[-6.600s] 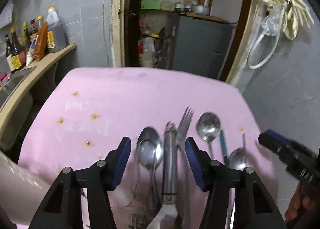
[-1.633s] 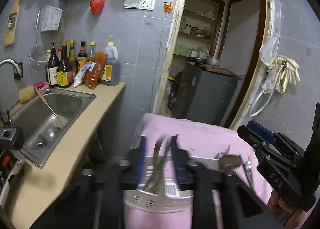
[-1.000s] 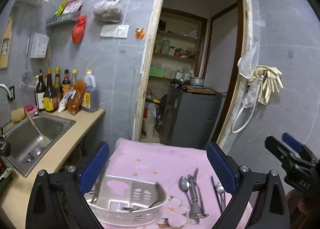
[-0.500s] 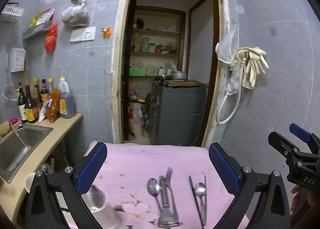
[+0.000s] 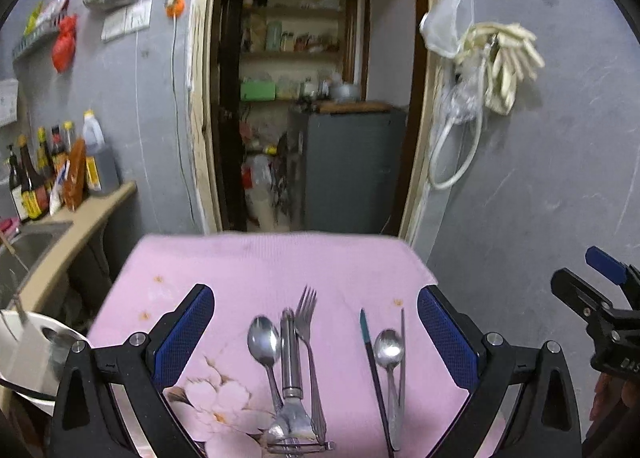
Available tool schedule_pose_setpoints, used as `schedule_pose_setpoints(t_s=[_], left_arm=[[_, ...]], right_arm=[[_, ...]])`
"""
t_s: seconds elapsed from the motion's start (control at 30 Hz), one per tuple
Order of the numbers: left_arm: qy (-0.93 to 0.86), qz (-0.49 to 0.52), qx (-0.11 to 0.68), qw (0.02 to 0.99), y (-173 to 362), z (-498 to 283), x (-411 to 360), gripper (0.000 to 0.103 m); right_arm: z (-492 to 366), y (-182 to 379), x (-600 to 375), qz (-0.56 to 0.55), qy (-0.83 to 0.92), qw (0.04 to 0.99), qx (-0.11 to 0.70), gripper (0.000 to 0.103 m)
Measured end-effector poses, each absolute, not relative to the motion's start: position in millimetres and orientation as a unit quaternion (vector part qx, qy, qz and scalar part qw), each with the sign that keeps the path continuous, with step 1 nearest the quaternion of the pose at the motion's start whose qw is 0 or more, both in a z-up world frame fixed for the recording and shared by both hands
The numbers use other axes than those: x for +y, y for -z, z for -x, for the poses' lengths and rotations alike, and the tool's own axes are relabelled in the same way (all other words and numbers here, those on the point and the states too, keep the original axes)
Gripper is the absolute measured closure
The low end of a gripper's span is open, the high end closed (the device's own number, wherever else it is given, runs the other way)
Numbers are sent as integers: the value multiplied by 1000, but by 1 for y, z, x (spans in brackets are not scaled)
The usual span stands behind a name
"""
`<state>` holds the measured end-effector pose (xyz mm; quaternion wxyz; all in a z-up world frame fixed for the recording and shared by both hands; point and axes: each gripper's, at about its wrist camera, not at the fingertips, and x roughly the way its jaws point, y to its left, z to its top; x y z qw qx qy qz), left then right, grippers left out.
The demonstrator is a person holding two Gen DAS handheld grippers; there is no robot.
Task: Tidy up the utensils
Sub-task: 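Move both tools back over the remaining spoons and forks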
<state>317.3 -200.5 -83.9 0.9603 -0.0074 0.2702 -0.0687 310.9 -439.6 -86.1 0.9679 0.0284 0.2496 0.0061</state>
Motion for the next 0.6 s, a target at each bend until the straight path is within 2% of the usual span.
schedule_pose_setpoints(t_s=[0.17, 0.3, 0.4, 0.6], left_arm=[[49, 16, 310, 949, 114, -342, -198, 1], [32, 22, 331, 943, 133, -360, -191, 2], [27, 25, 344, 938, 144, -371, -186, 9], [15, 45, 370, 928, 166, -393, -166, 29]], right_arm=[[-336, 122, -436, -52, -36, 955, 289, 4], [-358, 149, -429, -68, -70, 943, 318, 23], [-374, 167, -419, -68, -106, 932, 339, 39], [-398, 194, -394, -52, -176, 910, 371, 57]])
